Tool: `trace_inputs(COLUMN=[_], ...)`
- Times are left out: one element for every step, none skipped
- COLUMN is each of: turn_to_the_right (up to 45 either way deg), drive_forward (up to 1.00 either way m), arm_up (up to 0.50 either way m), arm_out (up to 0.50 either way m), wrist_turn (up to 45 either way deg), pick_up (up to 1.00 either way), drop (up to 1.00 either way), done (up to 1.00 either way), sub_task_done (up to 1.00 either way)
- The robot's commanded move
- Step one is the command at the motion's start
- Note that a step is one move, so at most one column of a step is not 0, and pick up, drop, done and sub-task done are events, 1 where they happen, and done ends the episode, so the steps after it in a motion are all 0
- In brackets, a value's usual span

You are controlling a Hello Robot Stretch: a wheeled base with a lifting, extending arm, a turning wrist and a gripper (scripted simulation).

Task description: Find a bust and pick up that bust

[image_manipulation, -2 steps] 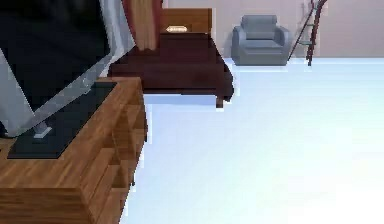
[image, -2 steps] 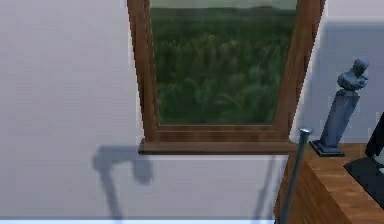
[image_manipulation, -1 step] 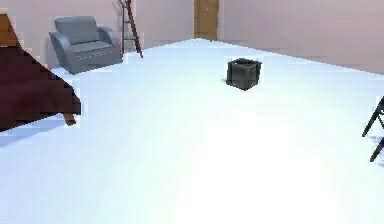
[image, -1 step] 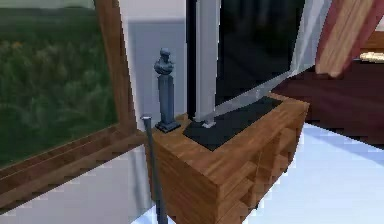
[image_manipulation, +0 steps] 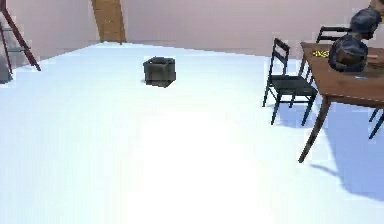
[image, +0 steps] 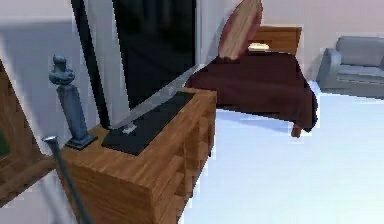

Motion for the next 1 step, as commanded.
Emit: trace_inputs(turn_to_the_right=[0.0], drive_forward=[0.2], arm_up=[0.0], arm_out=[0.0], wrist_turn=[0.0], pick_up=[0.0], drop=[0.0], done=[0.0], sub_task_done=[0.0])
